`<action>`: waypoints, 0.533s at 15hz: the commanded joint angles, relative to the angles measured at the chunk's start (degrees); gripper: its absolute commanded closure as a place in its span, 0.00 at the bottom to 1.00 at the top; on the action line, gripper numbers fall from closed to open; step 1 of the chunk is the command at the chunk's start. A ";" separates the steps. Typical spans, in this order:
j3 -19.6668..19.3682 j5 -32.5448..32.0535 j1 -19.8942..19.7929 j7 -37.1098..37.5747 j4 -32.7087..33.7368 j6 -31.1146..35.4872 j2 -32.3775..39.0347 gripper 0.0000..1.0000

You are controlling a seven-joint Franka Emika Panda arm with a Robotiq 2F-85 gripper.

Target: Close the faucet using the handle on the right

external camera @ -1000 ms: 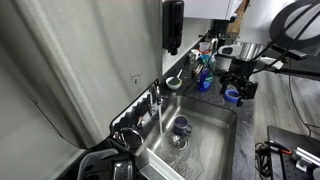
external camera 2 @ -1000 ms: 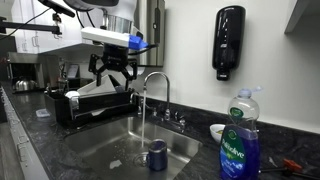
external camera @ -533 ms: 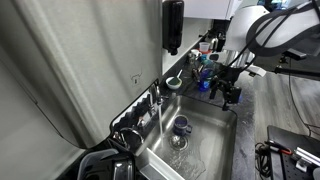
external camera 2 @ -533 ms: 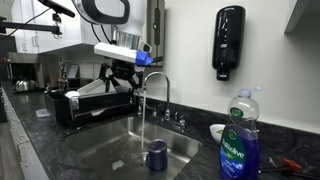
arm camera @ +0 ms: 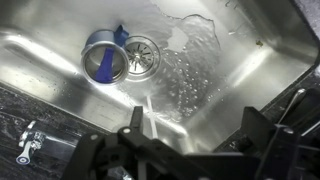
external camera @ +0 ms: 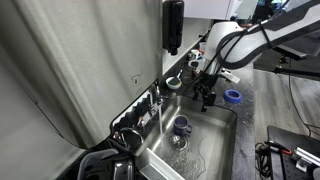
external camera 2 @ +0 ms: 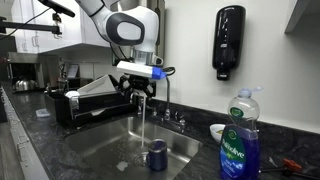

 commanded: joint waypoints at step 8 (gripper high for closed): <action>7.35 -0.85 -8.43 -1.08 14.31 4.48 15.45 0.00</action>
